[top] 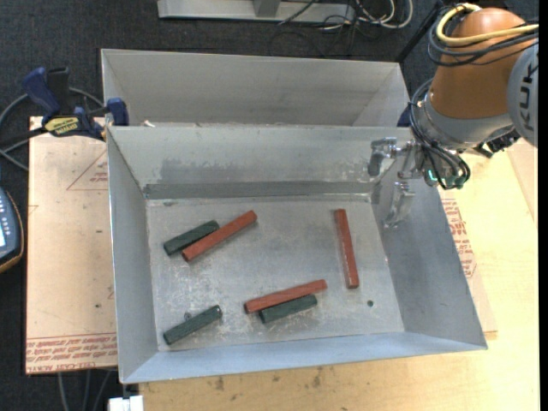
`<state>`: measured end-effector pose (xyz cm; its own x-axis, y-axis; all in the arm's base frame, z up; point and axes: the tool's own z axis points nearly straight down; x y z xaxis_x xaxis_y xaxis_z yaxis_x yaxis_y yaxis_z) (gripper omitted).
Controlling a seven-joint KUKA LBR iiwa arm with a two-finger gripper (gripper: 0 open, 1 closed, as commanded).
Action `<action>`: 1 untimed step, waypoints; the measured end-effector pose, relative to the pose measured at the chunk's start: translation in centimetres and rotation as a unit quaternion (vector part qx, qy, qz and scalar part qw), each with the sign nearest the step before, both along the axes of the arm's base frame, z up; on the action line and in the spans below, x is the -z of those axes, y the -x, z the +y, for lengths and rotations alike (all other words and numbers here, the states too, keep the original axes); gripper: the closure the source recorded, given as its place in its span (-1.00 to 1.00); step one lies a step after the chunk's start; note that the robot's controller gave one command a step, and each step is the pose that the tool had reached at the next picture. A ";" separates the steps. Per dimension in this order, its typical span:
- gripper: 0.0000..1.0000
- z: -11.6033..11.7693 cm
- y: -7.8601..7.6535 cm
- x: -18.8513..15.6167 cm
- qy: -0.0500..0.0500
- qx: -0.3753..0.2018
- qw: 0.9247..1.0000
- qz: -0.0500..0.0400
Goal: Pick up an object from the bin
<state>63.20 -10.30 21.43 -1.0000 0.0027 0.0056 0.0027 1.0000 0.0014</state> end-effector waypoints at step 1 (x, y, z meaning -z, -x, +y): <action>-1.00 3.0 5.1 14.3 -0.001 -0.187 0.982 -0.002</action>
Offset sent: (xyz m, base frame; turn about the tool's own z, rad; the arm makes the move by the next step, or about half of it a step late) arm -0.0503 0.0284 -0.1412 -0.3772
